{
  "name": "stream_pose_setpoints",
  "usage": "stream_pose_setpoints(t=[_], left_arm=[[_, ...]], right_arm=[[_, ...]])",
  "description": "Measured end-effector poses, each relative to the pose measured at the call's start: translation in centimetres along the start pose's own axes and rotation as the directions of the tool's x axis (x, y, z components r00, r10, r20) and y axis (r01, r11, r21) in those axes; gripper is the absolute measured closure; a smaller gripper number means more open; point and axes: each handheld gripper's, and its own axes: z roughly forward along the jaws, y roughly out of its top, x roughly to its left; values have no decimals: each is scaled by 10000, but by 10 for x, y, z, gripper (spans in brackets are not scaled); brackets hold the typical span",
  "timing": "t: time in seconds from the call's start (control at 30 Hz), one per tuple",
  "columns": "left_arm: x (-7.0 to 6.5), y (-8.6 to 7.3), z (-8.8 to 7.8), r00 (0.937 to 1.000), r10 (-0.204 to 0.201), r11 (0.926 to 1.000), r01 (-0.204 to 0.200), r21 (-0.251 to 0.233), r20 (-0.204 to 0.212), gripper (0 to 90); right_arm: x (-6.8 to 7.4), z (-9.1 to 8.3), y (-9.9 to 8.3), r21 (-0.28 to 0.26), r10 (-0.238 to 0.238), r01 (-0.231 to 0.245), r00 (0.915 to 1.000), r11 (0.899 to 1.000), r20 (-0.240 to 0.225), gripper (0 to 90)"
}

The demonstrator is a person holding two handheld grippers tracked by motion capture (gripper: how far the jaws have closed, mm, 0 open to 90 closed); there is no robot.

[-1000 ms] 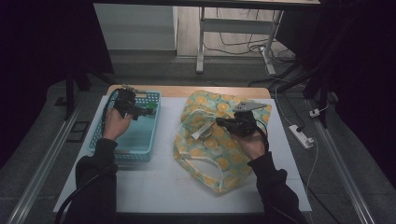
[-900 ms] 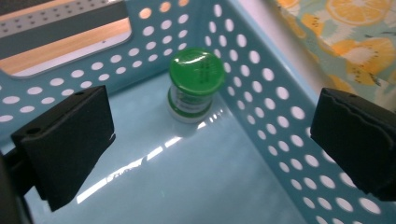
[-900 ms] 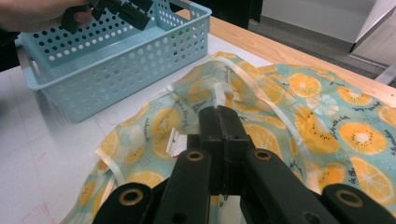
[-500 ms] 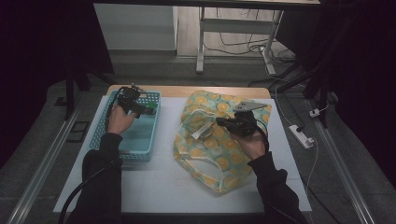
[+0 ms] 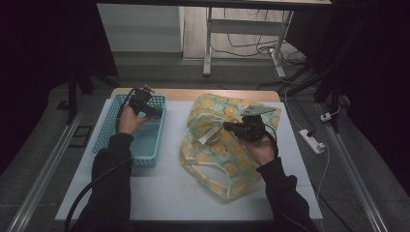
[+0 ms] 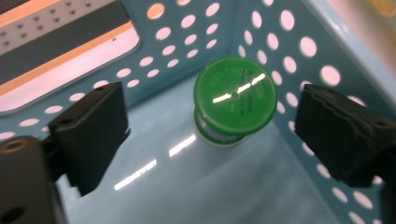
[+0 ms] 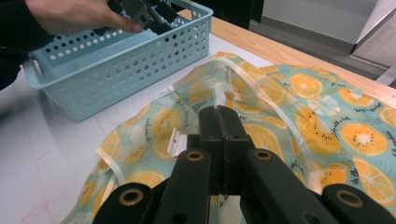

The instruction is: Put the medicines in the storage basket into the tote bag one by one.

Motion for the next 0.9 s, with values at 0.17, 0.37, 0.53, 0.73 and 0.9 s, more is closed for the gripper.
stream_pose_setpoints(t=[0.17,0.37,0.53,0.73,0.9], left_arm=[[-2,1,6,9998,-50,9998,47,192,199,321],[-3,3,6,9968,-419,9984,392,399,688,512],[0,1,0,9939,-909,9951,881,454,626,516],[2,-2,-19,9931,-901,9959,902,29,748,517],[-2,-4,-37,9950,-608,9978,627,-221,794,516]], right_arm=[[0,0,0,9,5,-5,10000,10000,-10,900],[1,2,-1,71,-52,52,10000,10000,-30,900],[1,1,0,28,-12,12,10000,10000,-43,900],[-1,0,0,14,41,-41,10000,10000,-28,900],[0,1,0,17,36,-36,10000,10000,-54,900]])
